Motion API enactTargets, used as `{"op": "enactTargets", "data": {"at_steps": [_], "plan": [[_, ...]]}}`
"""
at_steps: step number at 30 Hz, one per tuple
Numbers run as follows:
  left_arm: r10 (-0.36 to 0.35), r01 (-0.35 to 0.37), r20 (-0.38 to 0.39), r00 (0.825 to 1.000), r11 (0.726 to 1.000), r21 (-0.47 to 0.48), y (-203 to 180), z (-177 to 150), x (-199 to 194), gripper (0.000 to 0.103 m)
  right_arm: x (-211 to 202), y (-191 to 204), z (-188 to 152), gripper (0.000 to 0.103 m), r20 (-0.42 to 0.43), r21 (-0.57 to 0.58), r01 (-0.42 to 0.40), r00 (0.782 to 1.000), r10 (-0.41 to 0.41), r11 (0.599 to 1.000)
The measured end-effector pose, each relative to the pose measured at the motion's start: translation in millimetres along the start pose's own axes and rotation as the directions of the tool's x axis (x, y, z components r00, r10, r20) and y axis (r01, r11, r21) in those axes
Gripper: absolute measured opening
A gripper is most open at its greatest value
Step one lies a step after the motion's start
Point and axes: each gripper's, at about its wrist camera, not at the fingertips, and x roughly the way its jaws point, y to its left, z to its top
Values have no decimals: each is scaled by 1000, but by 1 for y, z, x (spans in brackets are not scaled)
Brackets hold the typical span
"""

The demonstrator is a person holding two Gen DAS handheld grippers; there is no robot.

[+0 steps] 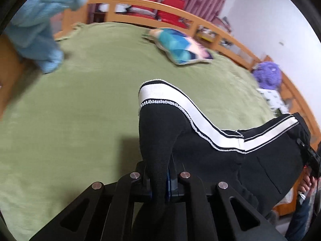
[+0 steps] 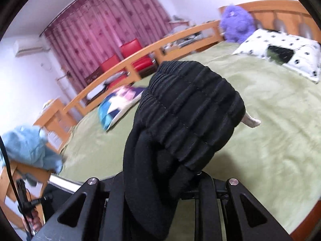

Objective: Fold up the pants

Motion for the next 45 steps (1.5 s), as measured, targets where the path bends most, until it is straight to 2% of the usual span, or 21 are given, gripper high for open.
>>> {"op": "enactTargets", "data": {"at_steps": [3, 5, 6, 7, 9, 11, 12, 16, 18, 20, 25, 28, 30, 33, 38, 39, 40, 41, 43, 44, 45], "plan": [[24, -25, -45, 999, 1000, -18, 30, -12, 17, 11, 37, 5, -32, 23, -97, 10, 3, 995, -2, 1000], [65, -69, -92, 994, 997, -37, 44, -26, 39, 23, 60, -5, -55, 28, -138, 9, 92, 986, -90, 996], [107, -111, -109, 988, 993, -31, 46, -31, 48, 37, 70, -16, -66, 38, -174, 5, 140, 975, -137, 990], [150, -153, -125, 981, 988, -17, 46, -36, 55, 44, 77, -27, -74, 42, -218, 22, 158, 964, -149, 987], [192, -192, -138, 972, 981, 16, 45, -48, 62, 46, 85, -57, -94, 44, -332, 102, 176, 934, -133, 979], [185, -182, -118, 976, 983, 33, 40, -56, 54, 61, 74, -73, -104, 48, -341, 139, 175, 933, -119, 975], [178, -175, -102, 979, 984, 34, 38, -60, 48, 68, 64, -73, -108, 52, -330, 121, 193, 933, -144, 974], [179, -175, -77, 981, 983, 60, 23, -82, 36, 76, 21, -42, -106, 53, -247, -47, 270, 930, -273, 962], [192, -187, -90, 977, 981, 53, 26, -104, 33, 77, 10, -20, -103, 53, -222, -121, 272, 930, -293, 955], [206, -203, -82, 975, 978, 43, 26, -117, 28, 77, 5, 9, -102, 53, -200, -184, 241, 940, -276, 953], [126, -130, -68, 990, 990, -61, 40, -127, -9, 77, 18, 94, -132, 52, -241, -283, 45, 963, -116, 958], [99, -103, -49, 994, 990, -91, 45, -138, -29, 77, 34, 140, -155, 47, -287, -320, -61, 957, -35, 945], [125, -128, -34, 992, 988, -89, 45, -145, -38, 77, 44, 171, -172, 42, -317, -354, -124, 948, 6, 927], [166, -167, -16, 986, 983, -77, 42, -150, -48, 77, 59, 208, -197, 40, -377, -381, -194, 925, 40, 904], [164, -163, 10, 986, 984, -77, 34, -153, -60, 77, 70, 232, -223, 39, -420, -402, -224, 907, 39, 888], [158, -157, 15, 987, 985, -73, 32, -152, -61, 77, 76, 235, -229, 29, -439, -413, -223, 898, 22, 883], [155, -154, 20, 988, 986, -69, 30, -151, -62, 77, 81, 238, -235, 10, -456, -426, -218, 890, 0, 878], [154, -152, 27, 988, 987, -60, 28, -150, -63, 77, 85, 242, -240, 9, -462, -443, -213, 887, -19, 871], [158, -156, 37, 987, 987, -48, 25, -150, -66, 77, 71, 243, -240, 8, -426, -470, -225, 905, 5, 854], [162, -160, 47, 986, 986, -43, 25, -150, -68, 77, 56, 238, -232, 8, -386, -447, -236, 921, 51, 863], [163, -161, 55, 985, 986, -43, 24, -150, -69, 77, 40, 227, -220, 8, -361, -384, -267, 924, 123, 884]]}}
